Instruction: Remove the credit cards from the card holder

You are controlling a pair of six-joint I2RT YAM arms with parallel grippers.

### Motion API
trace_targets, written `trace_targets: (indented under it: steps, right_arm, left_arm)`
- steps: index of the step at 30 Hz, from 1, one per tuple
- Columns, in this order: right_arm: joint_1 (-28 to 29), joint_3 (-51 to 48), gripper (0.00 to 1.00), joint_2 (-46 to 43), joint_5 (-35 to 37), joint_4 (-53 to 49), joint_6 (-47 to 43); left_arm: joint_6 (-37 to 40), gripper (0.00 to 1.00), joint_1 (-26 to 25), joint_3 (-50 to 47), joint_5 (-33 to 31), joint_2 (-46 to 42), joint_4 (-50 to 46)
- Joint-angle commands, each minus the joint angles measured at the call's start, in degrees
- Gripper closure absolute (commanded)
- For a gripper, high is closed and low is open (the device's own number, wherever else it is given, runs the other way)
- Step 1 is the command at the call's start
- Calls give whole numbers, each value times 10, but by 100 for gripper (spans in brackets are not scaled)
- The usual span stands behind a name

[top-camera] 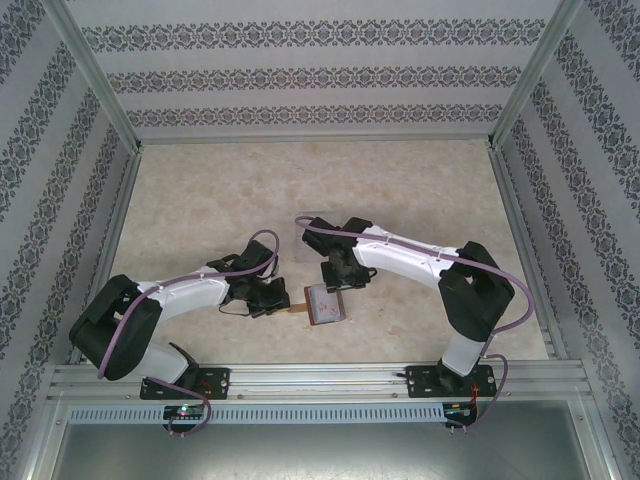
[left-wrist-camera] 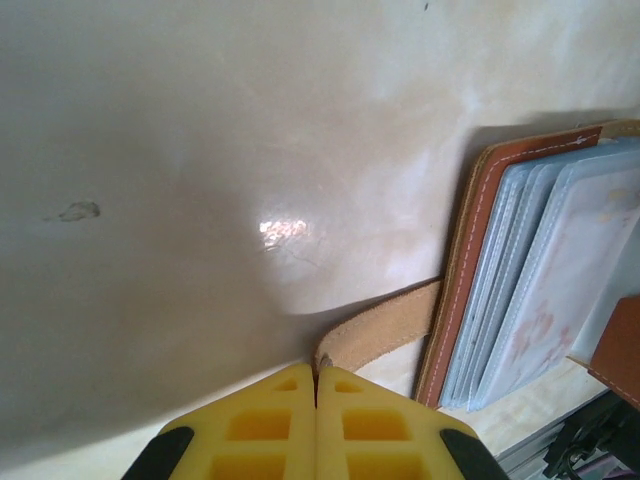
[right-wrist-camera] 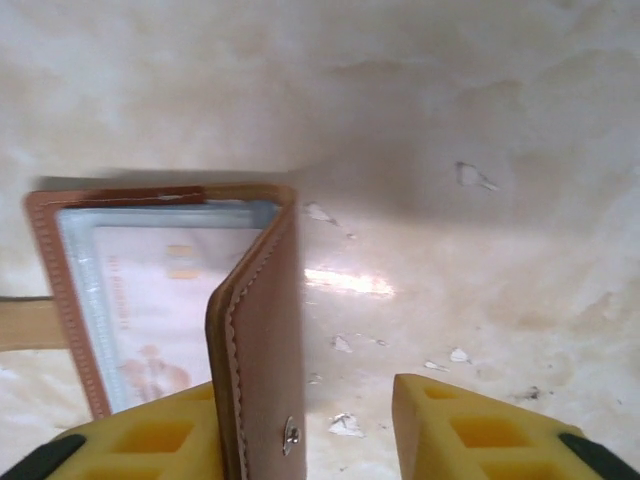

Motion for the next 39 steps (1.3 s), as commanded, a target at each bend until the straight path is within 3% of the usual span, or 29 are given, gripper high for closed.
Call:
trace_targets:
  steps: [1, 12, 17, 27, 33, 39]
  right_arm:
    - [-9, -16, 64, -19, 11, -17, -9]
    - [-31, -69, 89, -52, -44, 72, -5]
    - [-44, -99, 90, -70, -84, 140, 7]
    - [-52, -147, 90, -63, -153, 275, 60]
    - [-52, -153, 90, -73, -153, 297, 77]
    - [-52, -154, 90, -83, -153, 302, 86]
  left_arm:
    - [1, 95, 4, 17, -17, -7, -29]
    - [17, 95, 10, 37, -36, 2, -52]
    - [49, 95, 26, 72, -66, 10, -102]
    - [105, 90, 85, 95, -55, 28, -144]
    - [128, 76, 94, 134, -86, 3, -202]
    - [127, 75, 90, 176, -88, -13, -238]
